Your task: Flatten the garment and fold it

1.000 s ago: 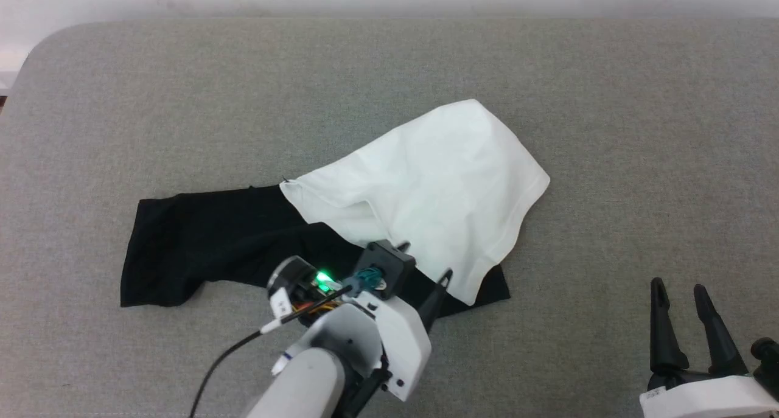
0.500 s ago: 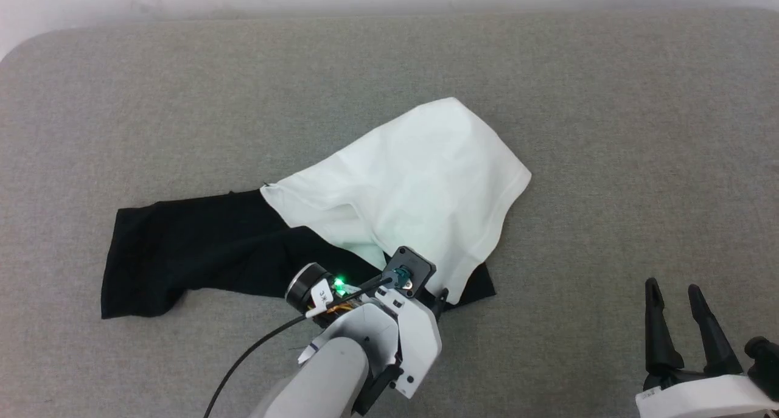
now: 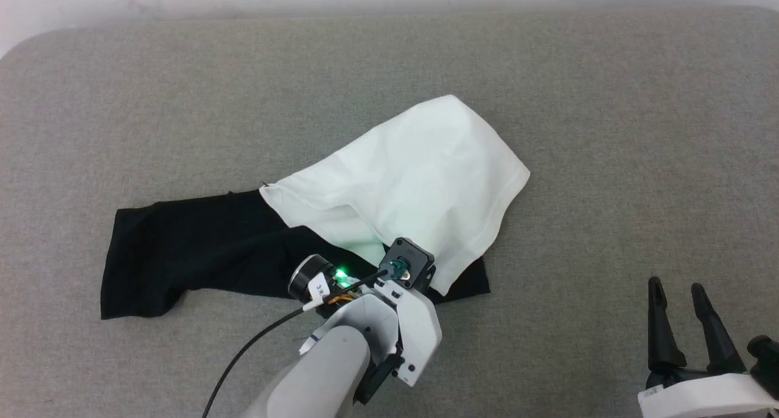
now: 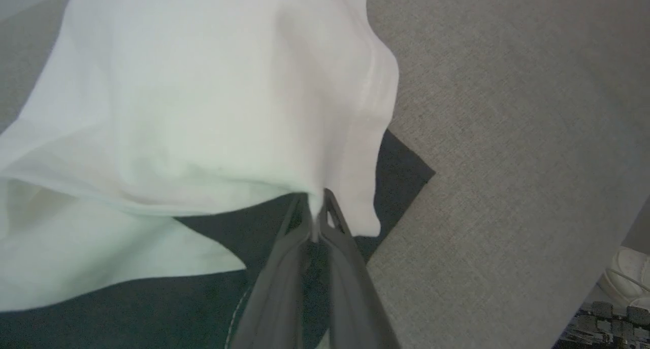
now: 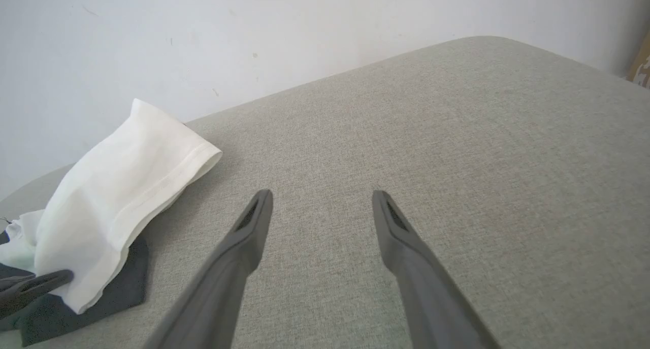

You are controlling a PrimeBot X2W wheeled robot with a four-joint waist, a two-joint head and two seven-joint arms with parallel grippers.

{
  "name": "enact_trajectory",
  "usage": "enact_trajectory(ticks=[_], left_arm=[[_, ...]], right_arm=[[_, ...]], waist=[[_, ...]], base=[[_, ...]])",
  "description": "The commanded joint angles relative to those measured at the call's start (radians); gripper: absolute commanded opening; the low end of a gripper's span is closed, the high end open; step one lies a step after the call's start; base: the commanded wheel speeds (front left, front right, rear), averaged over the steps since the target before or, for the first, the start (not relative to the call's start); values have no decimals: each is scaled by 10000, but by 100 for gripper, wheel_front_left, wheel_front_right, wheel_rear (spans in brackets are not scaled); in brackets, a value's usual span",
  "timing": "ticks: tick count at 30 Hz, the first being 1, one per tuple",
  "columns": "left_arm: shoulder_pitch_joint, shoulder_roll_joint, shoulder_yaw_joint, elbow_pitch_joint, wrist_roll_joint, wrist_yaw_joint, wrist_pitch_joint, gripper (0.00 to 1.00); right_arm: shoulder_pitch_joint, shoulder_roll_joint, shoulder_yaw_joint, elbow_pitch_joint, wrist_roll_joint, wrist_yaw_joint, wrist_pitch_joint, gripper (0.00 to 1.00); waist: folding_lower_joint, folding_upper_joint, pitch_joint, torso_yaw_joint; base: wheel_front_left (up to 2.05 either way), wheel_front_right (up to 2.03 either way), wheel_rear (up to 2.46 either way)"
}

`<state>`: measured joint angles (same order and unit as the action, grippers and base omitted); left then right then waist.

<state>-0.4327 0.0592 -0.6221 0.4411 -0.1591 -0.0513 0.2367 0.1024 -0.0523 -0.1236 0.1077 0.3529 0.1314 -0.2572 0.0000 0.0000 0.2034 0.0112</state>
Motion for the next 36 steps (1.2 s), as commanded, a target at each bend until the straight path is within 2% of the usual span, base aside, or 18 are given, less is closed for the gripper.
enact_trajectory(ticks=[1, 8, 19, 22, 26, 30, 33, 36], left_arm=[[-187, -47, -25, 23, -159, -24, -52, 0], [-201, -63, -1, -634, -632, -65, 95, 0], [287, -81, 366, -3234, -2372, -1, 838, 0], [131, -85, 478, -4066, -3327, 253, 839, 0], [-552, -87, 585, -4912, -4472, 912, 551, 0], [-1500, -87, 964, -4744, -4942, 1511, 375, 0], [-2298, -53, 1572, -3965, -5089, 1723, 389, 0], [-3211, 375, 2148, -3050, -5026, 1706, 356, 0]], right_arm=[[-102, 20, -21, 8, -5, -7, -45, 100], [-32, 20, -108, 78, -17, -7, -45, 100], [118, 20, -30, 229, 81, -7, -45, 100], [128, 20, 2, 252, 94, -7, -45, 100], [113, 20, 48, 264, 116, -7, -45, 100], [45, 20, 105, 281, 134, -7, -45, 100], [-56, 20, 145, 277, 138, -7, -45, 100], [-210, 20, 196, 274, 129, -7, -45, 100]], waist=[[0, 0, -50, 22], [0, 0, -231, 119], [0, 0, -625, 309], [0, 0, -663, 305], [0, 0, -669, 239], [0, 0, -547, 40], [0, 0, -343, -203], [0, 0, -37, -560]], base=[[0, 0, 0], [0, 0, 0], [0, 0, 0], [0, 0, 0], [0, 0, 0], [0, 0, 0], [0, 0, 0], [0, 0, 0]])
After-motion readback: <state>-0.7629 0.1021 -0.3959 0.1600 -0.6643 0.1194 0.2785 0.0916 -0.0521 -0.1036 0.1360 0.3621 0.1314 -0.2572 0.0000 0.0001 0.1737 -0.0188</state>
